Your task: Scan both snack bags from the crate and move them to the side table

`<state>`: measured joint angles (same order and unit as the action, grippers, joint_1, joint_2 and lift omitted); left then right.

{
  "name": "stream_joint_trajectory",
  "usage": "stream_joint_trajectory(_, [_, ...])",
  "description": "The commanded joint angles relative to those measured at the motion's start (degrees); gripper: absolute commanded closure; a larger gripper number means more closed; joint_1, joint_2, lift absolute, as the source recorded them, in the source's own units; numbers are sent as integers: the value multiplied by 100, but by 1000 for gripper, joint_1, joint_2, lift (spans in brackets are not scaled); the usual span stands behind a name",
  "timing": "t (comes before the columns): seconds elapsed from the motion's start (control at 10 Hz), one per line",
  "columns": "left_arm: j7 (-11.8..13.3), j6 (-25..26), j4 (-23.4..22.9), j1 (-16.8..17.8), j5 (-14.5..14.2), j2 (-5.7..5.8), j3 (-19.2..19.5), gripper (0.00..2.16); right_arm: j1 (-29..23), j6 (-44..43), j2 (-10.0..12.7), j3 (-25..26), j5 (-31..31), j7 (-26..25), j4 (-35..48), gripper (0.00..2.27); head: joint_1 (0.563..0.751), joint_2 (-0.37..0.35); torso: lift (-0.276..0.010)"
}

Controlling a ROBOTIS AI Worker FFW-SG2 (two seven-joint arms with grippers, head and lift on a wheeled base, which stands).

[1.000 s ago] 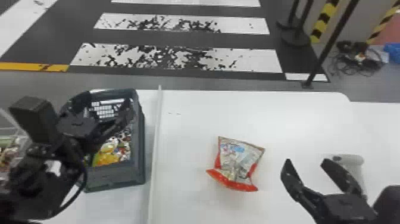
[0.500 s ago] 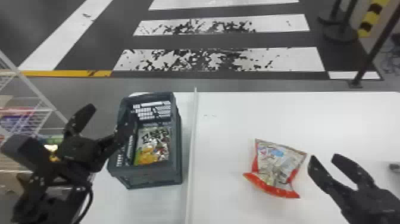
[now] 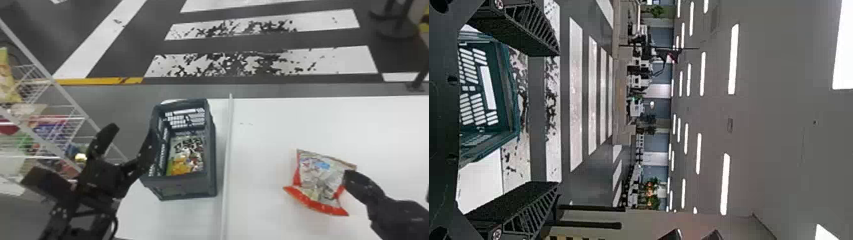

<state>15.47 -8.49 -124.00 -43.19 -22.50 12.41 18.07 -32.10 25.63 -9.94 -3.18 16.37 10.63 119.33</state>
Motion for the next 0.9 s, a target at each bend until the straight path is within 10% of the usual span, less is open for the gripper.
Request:
stream_joint_trajectory(0.0, [27,-34,-10,-41,0,-28,-58,70,186,-1,1,-165,-46,9,-208,2250,695,267,-29])
stream_joint_trajectory(0.8, [115,-34,-10,-120,149,42,-260,70,1496,-669,10,-613,-319,405,-2317,2250,695,266,-29])
